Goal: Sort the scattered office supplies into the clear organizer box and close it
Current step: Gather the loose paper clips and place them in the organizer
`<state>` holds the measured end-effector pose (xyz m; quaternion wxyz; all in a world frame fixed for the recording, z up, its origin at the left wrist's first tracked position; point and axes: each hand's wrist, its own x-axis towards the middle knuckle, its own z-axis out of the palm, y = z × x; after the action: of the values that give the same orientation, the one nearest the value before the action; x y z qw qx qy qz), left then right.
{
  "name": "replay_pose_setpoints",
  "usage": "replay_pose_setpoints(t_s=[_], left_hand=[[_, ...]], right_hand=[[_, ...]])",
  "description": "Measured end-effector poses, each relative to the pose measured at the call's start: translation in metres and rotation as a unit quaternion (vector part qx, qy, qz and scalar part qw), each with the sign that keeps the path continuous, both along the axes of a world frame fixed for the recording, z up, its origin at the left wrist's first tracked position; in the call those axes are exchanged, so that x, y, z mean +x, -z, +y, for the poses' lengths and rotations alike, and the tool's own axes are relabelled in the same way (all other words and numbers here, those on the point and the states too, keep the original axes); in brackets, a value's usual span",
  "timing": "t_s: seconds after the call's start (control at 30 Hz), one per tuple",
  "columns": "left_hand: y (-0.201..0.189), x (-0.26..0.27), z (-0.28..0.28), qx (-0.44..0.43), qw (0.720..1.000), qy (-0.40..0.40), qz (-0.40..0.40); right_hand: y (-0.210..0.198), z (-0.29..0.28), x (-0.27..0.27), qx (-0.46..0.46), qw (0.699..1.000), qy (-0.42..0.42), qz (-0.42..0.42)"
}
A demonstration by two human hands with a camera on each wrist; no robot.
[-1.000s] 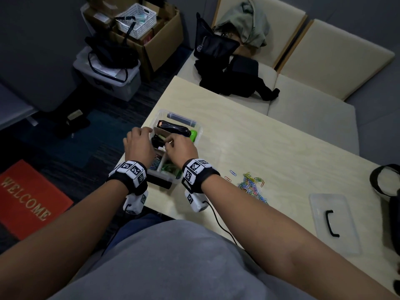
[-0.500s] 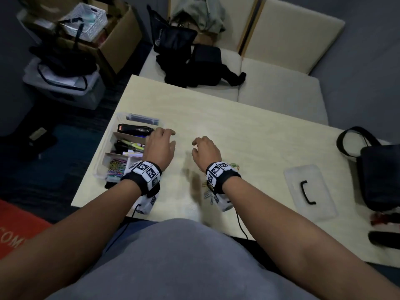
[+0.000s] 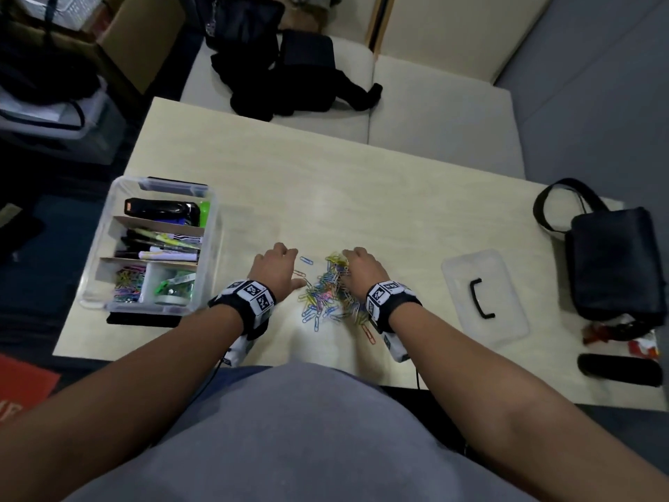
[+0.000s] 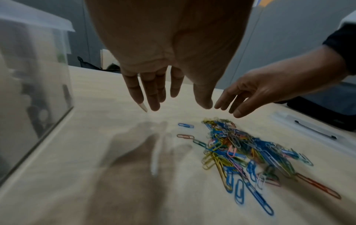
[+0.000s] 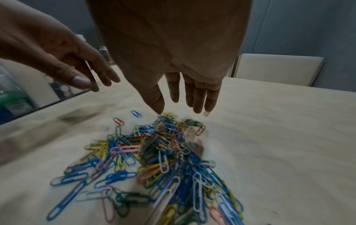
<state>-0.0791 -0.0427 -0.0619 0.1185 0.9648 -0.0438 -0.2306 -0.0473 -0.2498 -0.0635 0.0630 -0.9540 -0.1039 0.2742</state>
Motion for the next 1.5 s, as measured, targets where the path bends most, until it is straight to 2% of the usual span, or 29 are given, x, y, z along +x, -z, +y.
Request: replay_pose_setpoints(t_s=[0.2,0.5,0.8,1.2,1.5], left_hand=[[0.024,-0.003,-0.026,0.020,0.999,0.024,0.032],[0.034,-0.001,-0.062,0.006,0.998,0.063,0.018],[0.036,0.015,-0.079,-0.029,0.996,0.075,0.025],[0.039,0.019,-0.067,-0.029,0.998,0.062,-0.008],[0.027,0.019,-0.056,-0.034,0.995,0.042,-0.078]], right_hand=[[0.016,-0.018,0.003,-0.010,0.997,-0.062,0.038],[0.025,-0.026,-0.005,0.022,0.994,-0.099,-0.035],[0.030,-0.037,-0.003,0.065,0.995,-0.057,-0.040],[0.030,-0.050,0.001,0.087,0.993,0.014,-0.080],[0.013,-0.051,-0.002,0.104,0.989,0.046,-0.098]])
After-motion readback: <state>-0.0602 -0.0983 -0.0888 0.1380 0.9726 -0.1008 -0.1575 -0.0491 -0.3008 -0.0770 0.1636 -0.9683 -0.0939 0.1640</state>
